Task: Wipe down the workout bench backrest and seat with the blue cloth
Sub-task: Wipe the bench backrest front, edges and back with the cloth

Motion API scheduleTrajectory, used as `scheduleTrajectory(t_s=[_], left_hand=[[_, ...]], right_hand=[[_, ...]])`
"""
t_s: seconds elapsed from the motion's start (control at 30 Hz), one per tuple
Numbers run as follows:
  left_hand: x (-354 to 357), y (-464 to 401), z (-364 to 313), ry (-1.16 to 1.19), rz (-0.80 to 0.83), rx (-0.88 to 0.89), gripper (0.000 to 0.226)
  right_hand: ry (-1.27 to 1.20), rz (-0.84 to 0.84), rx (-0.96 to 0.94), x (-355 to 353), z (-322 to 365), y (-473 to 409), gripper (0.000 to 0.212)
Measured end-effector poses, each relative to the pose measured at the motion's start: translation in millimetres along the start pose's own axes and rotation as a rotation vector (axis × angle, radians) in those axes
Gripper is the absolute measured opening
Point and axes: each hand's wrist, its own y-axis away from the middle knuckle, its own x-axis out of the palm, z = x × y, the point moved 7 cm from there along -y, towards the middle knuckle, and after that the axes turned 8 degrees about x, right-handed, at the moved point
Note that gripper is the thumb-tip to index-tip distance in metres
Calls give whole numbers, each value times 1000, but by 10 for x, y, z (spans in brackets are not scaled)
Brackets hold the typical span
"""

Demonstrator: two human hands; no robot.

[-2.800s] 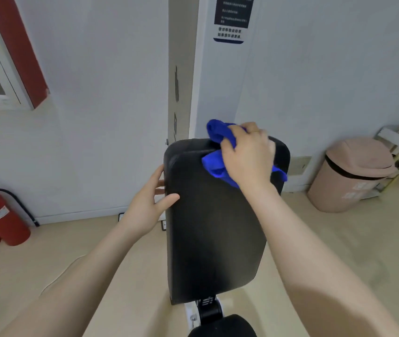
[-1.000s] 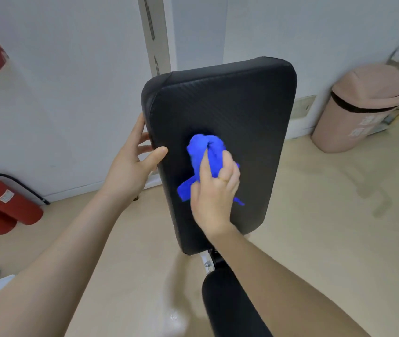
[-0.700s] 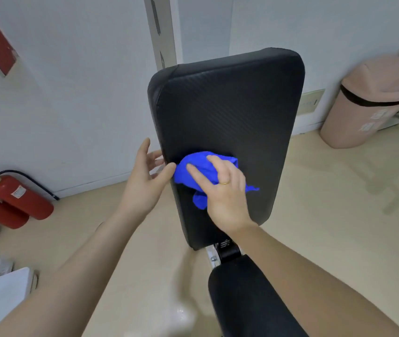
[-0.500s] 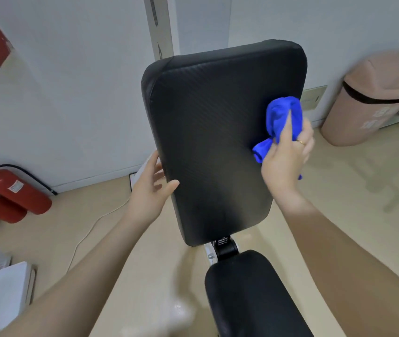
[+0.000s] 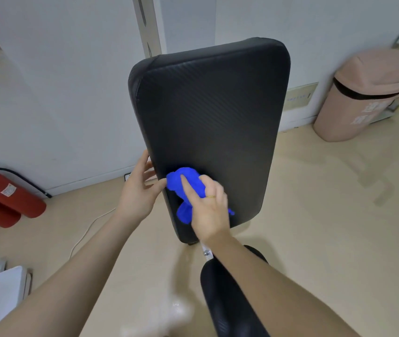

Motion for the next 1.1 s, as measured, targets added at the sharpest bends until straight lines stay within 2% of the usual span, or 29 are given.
scheduleTrajectory(t_s=[0.13,0.2,0.3,0.37,0.43,0.47,0.53,0.63,0.77,0.9,0.97,1.1], left_hand=[[-14,-5,-26,-71,0,-4,64],[-6,-4,-14,-80,-10,-5,64],[5,-2,-2,-73,-16,2,63],[9,-4,6,-73,-19,4,63],[13,1,11,-69,-21,5,63],[15,6,11,-64,-21,8,63],[17,14,8,-40,-20,24,63],[27,7,29,-9,-15,30,63],[27,-2,30,-3,18,30,61],[14,11,19,-41,12,34,59],[20,4,11,-46,-1,33,60],[23,-15,21,-65,-6,45,63]], right_hand=[[0,-181,199,-475,-588,-389,76],[6,-219,235,-661,-810,-536,75],[-76,-299,420,-793,-1131,-662,68],[-133,-346,532,-725,-1130,-634,58],[-156,-367,563,-575,-952,-519,55],[-152,-366,514,-479,-793,-420,58],[-123,-348,301,-248,-404,-148,61],[-26,-219,21,118,5,236,51],[-21,-210,-77,81,-118,142,52],[-45,-359,100,-358,-526,-237,65],[-118,-352,191,-536,-720,-433,71],[-381,-470,602,-585,-958,-561,55]])
